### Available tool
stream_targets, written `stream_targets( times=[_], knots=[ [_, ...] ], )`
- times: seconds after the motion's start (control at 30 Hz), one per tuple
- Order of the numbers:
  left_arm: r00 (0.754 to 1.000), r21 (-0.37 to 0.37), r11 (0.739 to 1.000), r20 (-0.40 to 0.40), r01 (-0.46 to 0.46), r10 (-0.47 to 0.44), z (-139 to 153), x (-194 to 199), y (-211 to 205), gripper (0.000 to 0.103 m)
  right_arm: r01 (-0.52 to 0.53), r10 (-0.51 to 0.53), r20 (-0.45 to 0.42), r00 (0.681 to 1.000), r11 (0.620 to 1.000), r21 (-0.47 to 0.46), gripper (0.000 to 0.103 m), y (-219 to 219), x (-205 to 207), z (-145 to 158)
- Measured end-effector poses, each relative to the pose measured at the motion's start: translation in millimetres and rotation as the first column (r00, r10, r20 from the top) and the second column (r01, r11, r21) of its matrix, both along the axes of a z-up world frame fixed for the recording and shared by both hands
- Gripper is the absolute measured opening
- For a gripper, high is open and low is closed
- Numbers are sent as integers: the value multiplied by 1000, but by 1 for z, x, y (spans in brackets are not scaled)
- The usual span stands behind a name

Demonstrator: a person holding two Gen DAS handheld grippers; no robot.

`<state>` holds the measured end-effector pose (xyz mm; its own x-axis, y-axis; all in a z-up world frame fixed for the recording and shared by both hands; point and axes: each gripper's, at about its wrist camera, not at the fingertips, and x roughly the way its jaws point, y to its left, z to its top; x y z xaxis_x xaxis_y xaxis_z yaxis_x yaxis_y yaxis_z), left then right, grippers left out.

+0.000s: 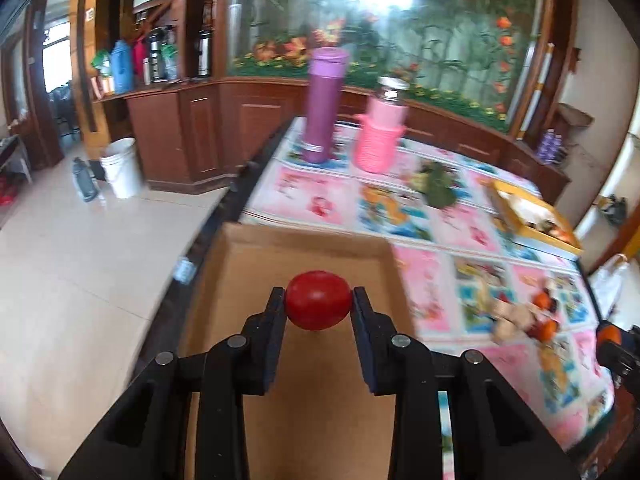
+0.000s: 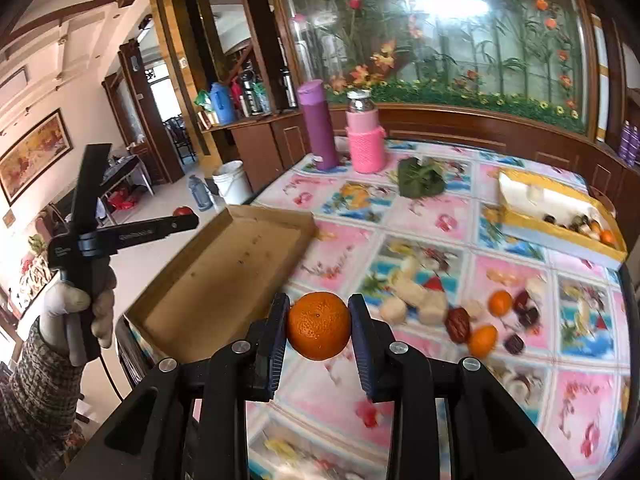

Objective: Organize fruits
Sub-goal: 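Carry both into the cardboard box and open both tools to release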

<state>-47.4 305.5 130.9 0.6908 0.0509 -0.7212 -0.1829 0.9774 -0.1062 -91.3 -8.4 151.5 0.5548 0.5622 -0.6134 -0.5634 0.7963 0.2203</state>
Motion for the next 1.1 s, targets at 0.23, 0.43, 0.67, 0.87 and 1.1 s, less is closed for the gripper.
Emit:
stream_targets(
  times=[0.23,0.43,0.67,0.87,1.1],
  knots=[
    [991,-36,996,-110,-79,74,-38,81,56,32,-100,98,-103,990,995,-14,33,130,94,-25],
    [977,-70,994,-205,-82,66,-81,111,57,32,-122,96,-168,981,981,-154,33,201,144,-81],
    [962,-108,990,-265,-91,60,-108,121,62,32,-143,97,-202,975,963,-228,33,230,161,-112],
    [967,-118,988,-246,-102,70,-103,116,66,40,-133,87,-185,979,957,-258,40,236,159,-118],
    [972,-162,976,-206,-147,112,-83,97,75,42,-109,83,-116,990,965,-238,62,227,146,-97]
  ],
)
